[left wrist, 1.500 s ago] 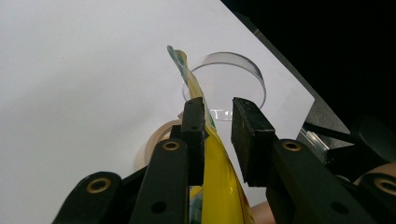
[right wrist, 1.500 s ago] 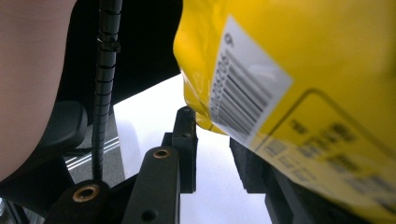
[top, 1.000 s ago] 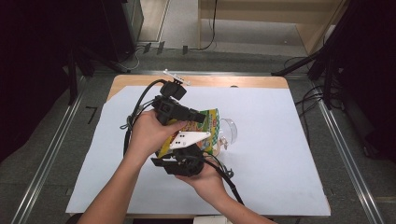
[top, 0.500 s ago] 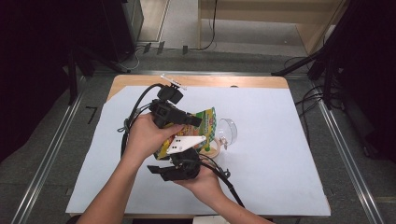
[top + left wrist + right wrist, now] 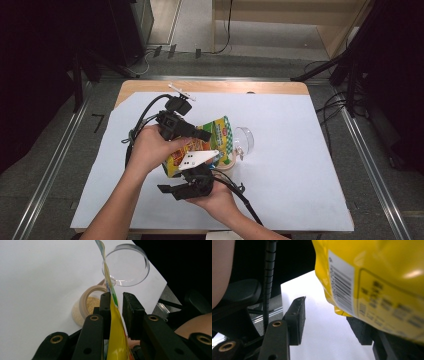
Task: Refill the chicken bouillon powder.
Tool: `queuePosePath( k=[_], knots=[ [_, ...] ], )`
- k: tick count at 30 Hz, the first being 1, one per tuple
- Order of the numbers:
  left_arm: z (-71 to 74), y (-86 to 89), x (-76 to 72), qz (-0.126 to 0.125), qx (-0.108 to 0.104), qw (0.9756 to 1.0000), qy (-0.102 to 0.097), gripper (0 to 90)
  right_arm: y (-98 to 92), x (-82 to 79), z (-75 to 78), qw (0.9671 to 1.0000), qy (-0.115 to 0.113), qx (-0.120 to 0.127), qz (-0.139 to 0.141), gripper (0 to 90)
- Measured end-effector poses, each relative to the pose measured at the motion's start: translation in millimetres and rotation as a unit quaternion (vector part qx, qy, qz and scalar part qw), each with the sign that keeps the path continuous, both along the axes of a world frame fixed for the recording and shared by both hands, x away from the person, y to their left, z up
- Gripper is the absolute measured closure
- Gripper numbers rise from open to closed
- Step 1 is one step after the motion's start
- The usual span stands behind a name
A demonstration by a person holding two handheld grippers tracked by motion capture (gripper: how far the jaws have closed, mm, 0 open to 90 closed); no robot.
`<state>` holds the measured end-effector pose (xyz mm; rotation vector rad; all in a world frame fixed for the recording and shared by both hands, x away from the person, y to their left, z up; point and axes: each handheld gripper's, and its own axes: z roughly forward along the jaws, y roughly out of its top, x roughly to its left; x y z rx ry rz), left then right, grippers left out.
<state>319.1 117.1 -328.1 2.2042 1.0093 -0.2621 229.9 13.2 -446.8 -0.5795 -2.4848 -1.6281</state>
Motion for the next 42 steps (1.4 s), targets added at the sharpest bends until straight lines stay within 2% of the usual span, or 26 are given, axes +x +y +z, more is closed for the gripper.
queuePosePath(
  k=[2, 8, 13, 17, 20, 24, 32, 35, 36, 42],
  knots=[
    [-2.5, -2.4, 0.7, -0.006, 0.007, 0.9999, 0.004, 78.4, 1.2, -1.2, -0.5, 1.0000, -0.003, -0.002, 0.006, 51.5],
    [-10.5, -5.5, 5.1, -0.017, 0.007, 0.9997, 0.016, 79.3, 2.1, -3.5, -5.7, 0.9998, -0.006, -0.017, 0.008, 51.4],
    [-14.5, -6.8, 6.4, -0.033, 0.010, 0.9993, 0.014, 79.2, 1.2, -2.7, -10.5, 0.9997, -0.003, -0.014, 0.019, 49.0],
    [-17.1, -9.2, 4.6, -0.040, 0.021, 0.9989, 0.008, 78.8, 0.9, -2.4, -12.6, 0.9997, -0.001, -0.014, 0.019, 48.4],
    [-18.7, -7.9, 3.1, -0.045, 0.027, 0.9986, 0.003, 83.7, 0.0, -3.0, -15.2, 0.9997, -0.001, -0.015, 0.017, 48.3],
    [-20.8, -3.1, 4.2, -0.049, 0.024, 0.9985, 0.012, 87.2, 0.2, -4.4, -19.7, 0.9996, -0.005, -0.024, 0.017, 47.4],
    [-21.0, 9.9, 4.7, -0.050, 0.015, 0.9984, 0.023, 88.0, 0.3, -5.1, -29.7, 0.9984, -0.029, -0.048, 0.007, 46.8],
    [-20.4, 13.7, 4.2, -0.044, 0.013, 0.9986, 0.025, 87.8, 0.8, -5.4, -32.0, 0.9978, -0.032, -0.057, 0.003, 46.8],
    [-20.6, 14.4, 4.2, -0.041, 0.013, 0.9987, 0.027, 87.7, 1.1, -5.9, -32.1, 0.9978, -0.027, -0.061, 0.003, 46.8],
    [-24.7, 13.7, 6.4, -0.044, 0.000, 0.9986, 0.031, 86.0, 2.8, -6.2, -32.2, 0.9977, -0.028, -0.062, 0.008, 48.2]
  ],
)
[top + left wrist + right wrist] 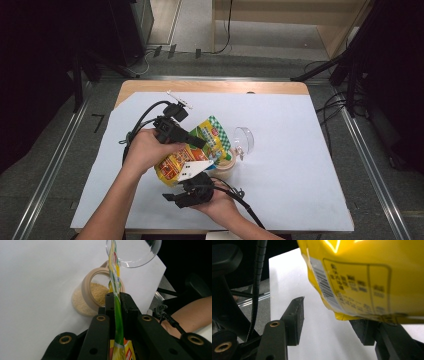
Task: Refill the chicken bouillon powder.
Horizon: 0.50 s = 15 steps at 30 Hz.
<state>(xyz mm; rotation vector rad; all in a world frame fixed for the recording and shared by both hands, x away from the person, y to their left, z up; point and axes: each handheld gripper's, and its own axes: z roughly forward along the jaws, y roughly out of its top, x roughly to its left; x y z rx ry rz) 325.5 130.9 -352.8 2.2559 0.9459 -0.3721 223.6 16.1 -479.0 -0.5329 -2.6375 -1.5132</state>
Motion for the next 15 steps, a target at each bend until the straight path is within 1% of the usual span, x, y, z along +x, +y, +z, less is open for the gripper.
queuePosePath(
  k=[2, 4, 5, 8, 10, 13, 14, 15],
  knots=[
    [-1.4, -1.0, 0.7, -0.005, -0.004, 1.0000, 0.000, 86.1, 0.6, 0.2, 0.8, 0.9999, -0.010, -0.001, 0.002, 48.3],
    [-1.1, -0.8, 0.8, -0.008, -0.008, 0.9999, 0.000, 87.3, 0.5, -0.4, 1.7, 1.0000, -0.006, -0.004, 0.002, 48.4],
    [-0.7, -0.3, 0.6, -0.009, -0.008, 0.9999, 0.000, 88.2, 0.0, 0.4, 1.8, 1.0000, -0.010, -0.002, 0.001, 48.6],
    [0.8, 2.6, -0.8, -0.015, -0.002, 0.9999, 0.002, 89.5, -0.5, 0.9, 0.8, 0.9999, -0.010, -0.008, 0.002, 48.4],
    [1.4, 5.6, -1.3, -0.015, -0.002, 0.9999, 0.003, 89.8, -0.3, 1.6, -0.5, 0.9999, -0.007, -0.008, 0.003, 48.0],
    [2.3, 11.3, -2.2, -0.008, -0.004, 0.9999, 0.007, 90.0, 0.0, 1.5, -0.9, 0.9999, -0.005, -0.009, 0.001, 47.9],
    [2.9, 13.1, -2.4, -0.008, -0.006, 0.9999, 0.007, 90.0, -0.4, 2.2, -0.9, 0.9999, -0.011, -0.010, -0.001, 47.8],
    [3.5, 15.8, -3.3, -0.007, -0.009, 0.9999, 0.004, 90.0, -0.8, 2.4, -0.6, 0.9999, -0.012, -0.011, -0.002, 47.7]
  ],
)
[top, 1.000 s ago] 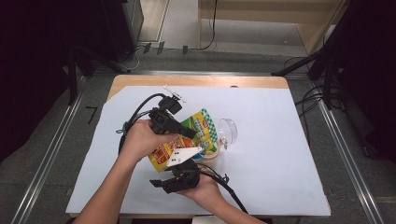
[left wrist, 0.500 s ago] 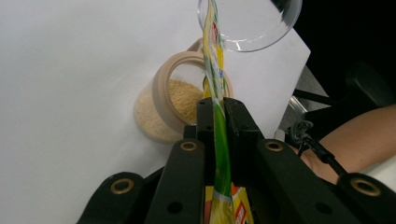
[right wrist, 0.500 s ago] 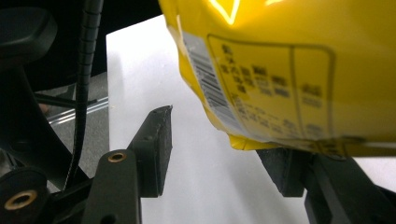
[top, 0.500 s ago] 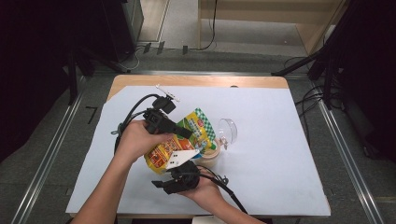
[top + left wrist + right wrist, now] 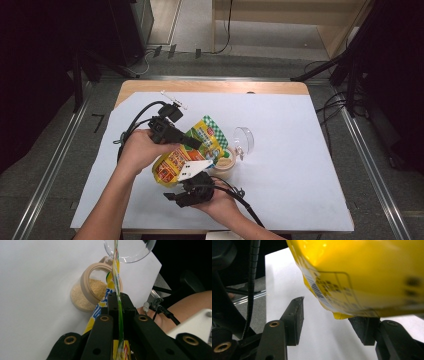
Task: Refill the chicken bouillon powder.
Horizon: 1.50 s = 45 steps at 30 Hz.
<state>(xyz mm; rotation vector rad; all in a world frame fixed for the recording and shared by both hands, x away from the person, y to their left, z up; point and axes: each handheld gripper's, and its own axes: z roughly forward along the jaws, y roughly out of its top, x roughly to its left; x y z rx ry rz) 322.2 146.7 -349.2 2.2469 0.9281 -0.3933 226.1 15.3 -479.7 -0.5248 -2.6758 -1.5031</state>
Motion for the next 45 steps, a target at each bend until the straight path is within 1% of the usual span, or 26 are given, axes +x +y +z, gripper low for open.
queuePosePath(
  k=[3, 6, 9, 12, 13, 14, 16, 17, 18, 19, 20, 21, 23, 24, 25, 26, 27, 28, 31, 32, 35, 37, 38, 40, 42, 45],
  knots=[
    [1.2, 4.7, -2.2, 0.000, -0.002, 1.0000, -0.003, 90.0, -1.7, 0.8, 0.4, 1.0000, -0.001, 0.003, -0.005, 47.5],
    [1.0, 10.2, -4.0, -0.003, 0.003, 1.0000, -0.009, 90.0, -2.5, 1.3, -0.2, 1.0000, -0.003, 0.002, -0.007, 47.5],
    [0.7, 15.0, -5.9, -0.003, -0.001, 0.9999, -0.013, 90.0, -3.4, 1.0, -0.1, 1.0000, 0.002, -0.001, -0.008, 47.5],
    [-0.4, 18.2, -7.7, -0.008, 0.005, 0.9998, -0.018, 90.0, -5.0, 1.2, 0.8, 0.9999, -0.010, 0.003, -0.012, 47.2],
    [-1.6, 19.1, -8.4, -0.007, 0.008, 0.9998, -0.018, 90.0, -6.2, 1.1, 1.7, 0.9999, -0.008, 0.002, -0.012, 47.1],
    [-2.4, 19.9, -8.3, -0.008, 0.008, 0.9998, -0.015, 90.0, -8.1, 2.6, 2.9, 0.9998, -0.016, 0.007, -0.014, 47.2],
    [-3.3, 21.7, -8.1, -0.013, 0.006, 0.9997, -0.018, 90.0, -10.9, 2.7, 4.5, 0.9998, -0.005, 0.009, -0.017, 47.7],
    [-3.5, 23.0, -7.4, -0.014, 0.004, 0.9997, -0.019, 90.0, -12.0, 3.8, 4.5, 0.9997, -0.012, 0.010, -0.017, 47.6],
    [-3.5, 23.9, -7.4, -0.013, 0.003, 0.9997, -0.021, 90.0, -12.7, 3.6, 4.6, 0.9997, -0.014, 0.009, -0.019, 47.6],
    [-3.6, 24.8, -7.4, -0.013, 0.002, 0.9996, -0.024, 90.0, -13.4, 3.3, 4.8, 0.9997, -0.014, 0.007, -0.020, 47.6],
    [-3.9, 25.7, -7.3, -0.018, 0.002, 0.9995, -0.025, 90.0, -13.8, 2.4, 5.1, 0.9998, -0.008, 0.007, -0.019, 47.6],
    [-4.0, 26.4, -7.2, -0.019, 0.002, 0.9995, -0.025, 90.0, -14.3, 2.4, 5.6, 0.9997, -0.012, 0.009, -0.020, 47.6],
    [-4.6, 27.8, -6.7, -0.020, 0.000, 0.9994, -0.027, 90.0, -15.8, 0.4, 8.4, 0.9997, -0.010, 0.009, -0.021, 47.5],
    [-4.8, 28.5, -6.6, -0.023, -0.001, 0.9993, -0.029, 90.0, -16.4, 1.2, 8.9, 0.9995, -0.019, 0.011, -0.020, 47.5],
    [-5.4, 29.4, -6.4, -0.025, -0.005, 0.9992, -0.030, 90.0, -17.7, 0.4, 10.5, 0.9997, -0.012, 0.011, -0.019, 47.5],
    [-6.2, 30.7, -5.8, -0.028, -0.008, 0.9991, -0.031, 89.9, -19.7, 1.4, 11.9, 0.9996, -0.016, 0.015, -0.020, 47.6],
    [-7.1, 31.9, -5.3, -0.030, -0.011, 0.9990, -0.031, 89.9, -21.9, 1.8, 13.7, 0.9996, -0.011, 0.016, -0.020, 47.9],
    [-8.1, 32.9, -4.9, -0.033, -0.013, 0.9989, -0.032, 89.8, -23.9, 2.3, 15.1, 0.9995, -0.012, 0.019, -0.020, 47.9],
    [-10.0, 36.2, -3.4, -0.031, -0.019, 0.9989, -0.030, 89.6, -29.7, 2.4, 20.1, 0.9994, -0.016, 0.023, -0.022, 48.2],
    [-10.1, 37.2, -3.1, -0.031, -0.023, 0.9989, -0.028, 89.6, -31.3, 1.6, 21.6, 0.9994, -0.012, 0.024, -0.022, 48.2],
    [-9.6, 39.5, -2.6, -0.028, -0.032, 0.9988, -0.026, 89.7, -36.5, 0.7, 24.9, 0.9992, -0.013, 0.030, -0.024, 48.2],
    [-9.4, 41.3, -1.9, -0.027, -0.036, 0.9987, -0.025, 89.8, -40.4, 0.4, 27.1, 0.9990, -0.001, 0.036, -0.026, 48.2],
    [-9.6, 42.2, -1.6, -0.024, -0.041, 0.9986, -0.024, 89.8, -41.7, 0.6, 27.8, 0.9990, 0.000, 0.037, -0.026, 48.2],
    [-9.6, 44.6, -0.8, -0.021, -0.048, 0.9983, -0.025, 89.8, -45.2, 0.1, 30.2, 0.9989, 0.002, 0.036, -0.030, 48.2],
    [-9.5, 46.5, -0.2, -0.017, -0.055, 0.9980, -0.024, 89.8, -49.2, -0.7, 32.8, 0.9989, -0.002, 0.033, -0.034, 48.2],
    [-9.1, 48.5, 0.2, -0.020, -0.061, 0.9976, -0.026, 89.8, -55.5, -1.4, 34.5, 0.9986, 0.002, 0.035, -0.039, 47.9]
  ],
)
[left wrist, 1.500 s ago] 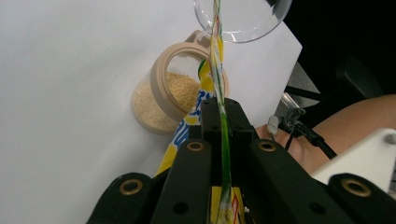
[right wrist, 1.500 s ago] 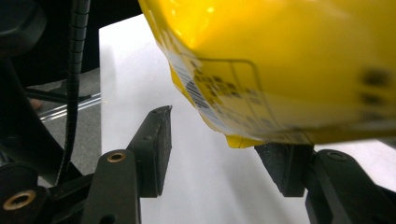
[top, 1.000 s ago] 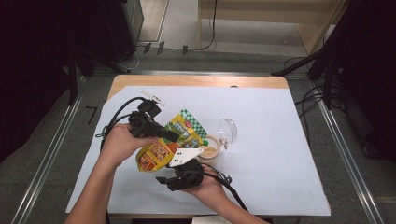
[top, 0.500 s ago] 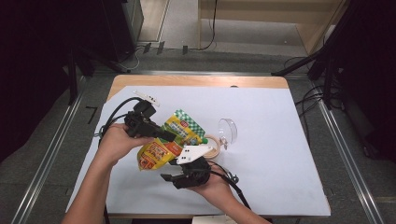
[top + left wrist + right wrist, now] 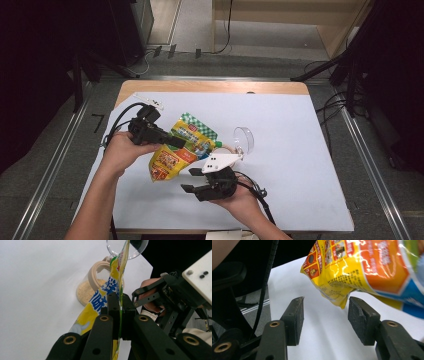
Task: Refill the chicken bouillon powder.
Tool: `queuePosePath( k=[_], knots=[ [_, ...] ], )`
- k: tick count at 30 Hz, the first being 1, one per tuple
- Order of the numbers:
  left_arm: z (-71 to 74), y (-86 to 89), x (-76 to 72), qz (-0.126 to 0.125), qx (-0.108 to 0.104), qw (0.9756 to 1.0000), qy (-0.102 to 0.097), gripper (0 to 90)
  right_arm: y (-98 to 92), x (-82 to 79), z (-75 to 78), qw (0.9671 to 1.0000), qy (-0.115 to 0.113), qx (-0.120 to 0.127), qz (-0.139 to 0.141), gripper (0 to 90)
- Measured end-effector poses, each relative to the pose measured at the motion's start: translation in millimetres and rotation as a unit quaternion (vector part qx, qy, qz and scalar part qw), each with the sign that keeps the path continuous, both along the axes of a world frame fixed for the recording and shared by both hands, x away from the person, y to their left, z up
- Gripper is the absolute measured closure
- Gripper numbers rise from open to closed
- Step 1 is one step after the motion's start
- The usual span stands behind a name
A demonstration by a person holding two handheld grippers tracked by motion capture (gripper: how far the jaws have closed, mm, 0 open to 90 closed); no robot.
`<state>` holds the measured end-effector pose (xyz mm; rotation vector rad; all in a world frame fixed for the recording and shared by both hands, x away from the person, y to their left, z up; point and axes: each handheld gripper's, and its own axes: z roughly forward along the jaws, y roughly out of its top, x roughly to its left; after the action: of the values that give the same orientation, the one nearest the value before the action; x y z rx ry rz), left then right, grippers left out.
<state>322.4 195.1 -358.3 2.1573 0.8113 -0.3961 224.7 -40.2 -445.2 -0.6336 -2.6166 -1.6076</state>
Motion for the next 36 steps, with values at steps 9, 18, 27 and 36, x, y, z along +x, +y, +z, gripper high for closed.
queuePosePath(
  k=[9, 18, 27, 36],
  knots=[
    [-0.6, 7.6, 4.5, 0.018, -0.020, 0.9996, -0.006, 89.8, -19.7, -3.8, 2.1, 0.9999, -0.003, 0.009, -0.014, 46.6],
    [-2.6, 19.4, 18.2, 0.061, -0.035, 0.9972, -0.028, 90.0, -35.1, -5.5, 3.2, 0.9995, -0.001, 0.002, -0.033, 46.2],
    [-9.1, 8.3, 35.1, 0.067, -0.027, 0.9966, -0.038, 90.0, -38.3, -4.0, 2.5, 0.9990, 0.010, -0.003, -0.044, 47.6],
    [-29.2, -9.5, 48.0, 0.069, -0.019, 0.9954, -0.064, 90.0, -39.5, -3.9, 1.1, 0.9988, 0.013, -0.004, -0.046, 47.6]
  ],
)
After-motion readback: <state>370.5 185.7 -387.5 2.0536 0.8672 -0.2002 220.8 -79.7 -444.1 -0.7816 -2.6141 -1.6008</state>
